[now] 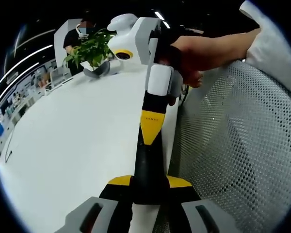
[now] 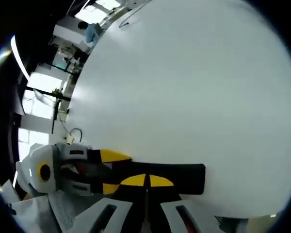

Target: Press the specified remote control buttons in sequence, fully releasing each button before pressing the next.

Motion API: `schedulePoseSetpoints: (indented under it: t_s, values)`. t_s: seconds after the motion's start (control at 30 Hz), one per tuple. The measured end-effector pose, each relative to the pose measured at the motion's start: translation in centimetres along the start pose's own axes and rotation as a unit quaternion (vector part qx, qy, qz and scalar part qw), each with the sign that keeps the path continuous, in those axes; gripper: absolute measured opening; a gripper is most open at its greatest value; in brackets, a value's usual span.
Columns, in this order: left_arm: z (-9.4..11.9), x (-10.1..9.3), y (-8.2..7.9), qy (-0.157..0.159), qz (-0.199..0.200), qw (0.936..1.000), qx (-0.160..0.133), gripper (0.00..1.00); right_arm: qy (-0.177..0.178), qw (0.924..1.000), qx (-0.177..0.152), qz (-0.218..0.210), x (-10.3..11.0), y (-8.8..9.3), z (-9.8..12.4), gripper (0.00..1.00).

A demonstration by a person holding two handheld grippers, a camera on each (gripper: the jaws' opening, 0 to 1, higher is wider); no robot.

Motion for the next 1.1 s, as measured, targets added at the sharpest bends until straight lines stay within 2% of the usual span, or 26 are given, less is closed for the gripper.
schedulePoseSetpoints:
  t_s: [0.13,0.33,0.53,0.6,0.87,0.97,1.1]
  values:
    - [0.01,-0.01,0.01,0.000,0.001,1.0000,-0.001,0.25,0.006,0.9996,0.008,0.028,0.39,-0.10,-0.15,0.00]
    - [0.00,-0.02,0.04,-0.001,0.002,1.0000,-0.002,0.25,0.004,0.9999,0.009,0.007,0.14,-0.13,0.01,0.00]
    - [0.03,-0.05,0.06,-0.001,0.002,1.0000,-0.002,0.25,0.009,0.9998,0.013,0.016,0.21,0.03,0.03,0.00]
    - [0.03,-0.04,0.05,-0.001,0.002,1.0000,-0.002,0.25,0.009,0.9996,0.024,0.009,0.11,0.28,0.07,0.00]
    - [0.01,0.01,0.09,-0.001,0.003,1.0000,-0.003,0.25,0.007,0.9997,0.023,0.005,0.09,0.21,0.08,0.00]
    - [0.00,-0.01,0.10,-0.001,0.003,1.0000,-0.003,0.25,0.007,0.9993,0.037,-0.007,-0.04,0.49,0.19,0.00]
    - [-0.03,0.02,0.13,-0.001,0.003,1.0000,-0.004,0.25,0.006,0.9993,0.037,-0.006,-0.05,0.50,0.19,0.00]
Point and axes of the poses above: the point that each gripper's makers call its tool centre point, and the gripper's own axes: z roughly backward along the fingers, x roughly to its left, y roughly out of its underside, the point moved 6 cm from there along z, roughly backward along the fingers, and after that the axes turned 10 degrees about -x, right-handed, at the moved point
